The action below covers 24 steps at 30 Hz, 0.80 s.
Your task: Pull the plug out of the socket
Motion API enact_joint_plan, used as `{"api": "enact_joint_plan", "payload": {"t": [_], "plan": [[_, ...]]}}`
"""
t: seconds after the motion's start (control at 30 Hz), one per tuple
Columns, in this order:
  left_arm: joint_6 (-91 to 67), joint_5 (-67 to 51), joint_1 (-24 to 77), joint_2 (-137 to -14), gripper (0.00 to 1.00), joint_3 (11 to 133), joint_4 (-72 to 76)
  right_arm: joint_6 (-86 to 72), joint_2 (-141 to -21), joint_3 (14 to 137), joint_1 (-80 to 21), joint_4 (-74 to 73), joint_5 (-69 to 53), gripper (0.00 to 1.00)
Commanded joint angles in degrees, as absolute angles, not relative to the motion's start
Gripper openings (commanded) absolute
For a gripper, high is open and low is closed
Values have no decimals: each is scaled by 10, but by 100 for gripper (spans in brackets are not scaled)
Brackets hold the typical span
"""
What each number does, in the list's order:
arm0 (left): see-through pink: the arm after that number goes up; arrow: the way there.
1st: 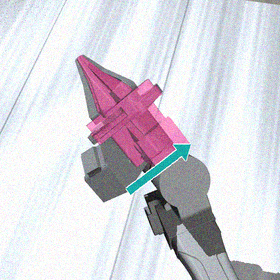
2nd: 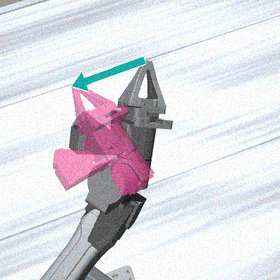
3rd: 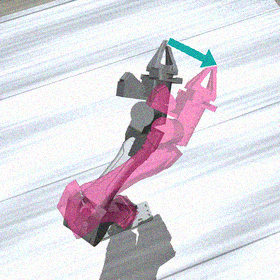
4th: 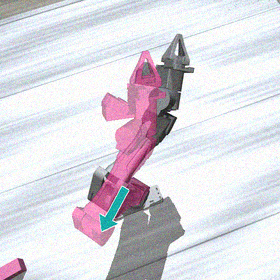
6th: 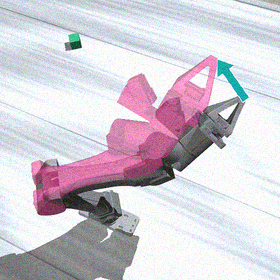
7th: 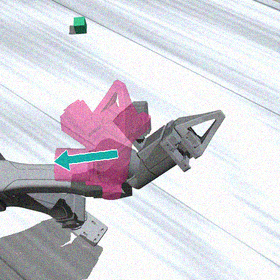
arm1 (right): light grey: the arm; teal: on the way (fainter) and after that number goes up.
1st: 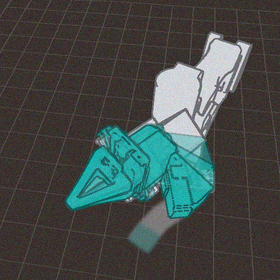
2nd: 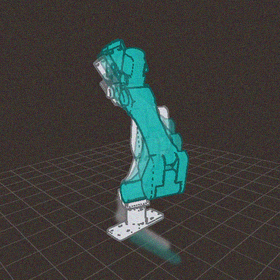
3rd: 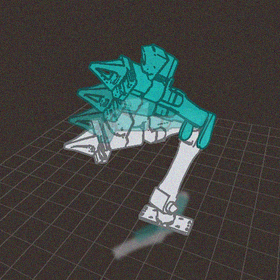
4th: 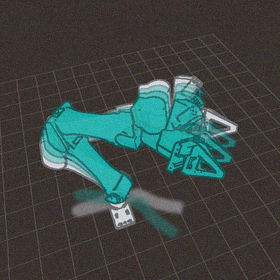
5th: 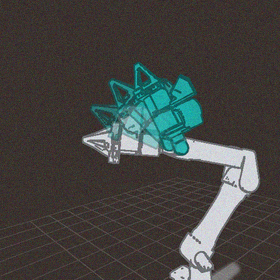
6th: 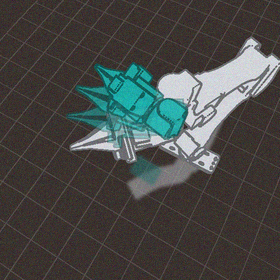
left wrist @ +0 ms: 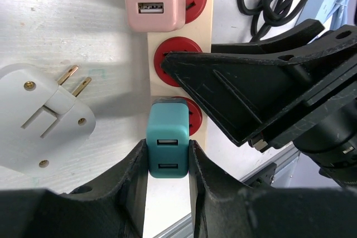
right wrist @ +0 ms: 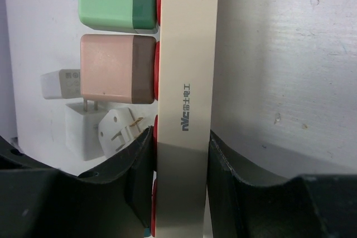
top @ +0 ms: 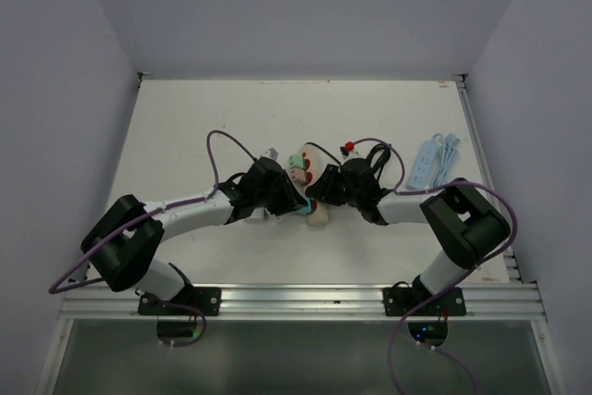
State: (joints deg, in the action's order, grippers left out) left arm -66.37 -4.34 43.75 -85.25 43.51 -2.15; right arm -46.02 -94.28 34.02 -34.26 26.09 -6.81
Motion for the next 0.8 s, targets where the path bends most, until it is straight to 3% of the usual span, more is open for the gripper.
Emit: {"api": "enact_joint_plan", "payload": {"t": [0.0, 0.77], "plan": [[-649, -64, 411, -773, 0, 452, 21, -397, -991, 297, -302, 127, 19, 0], [-564, -47, 381, -777, 0, 532, -100, -405, -1012, 323, -300, 77, 60, 0]]}}
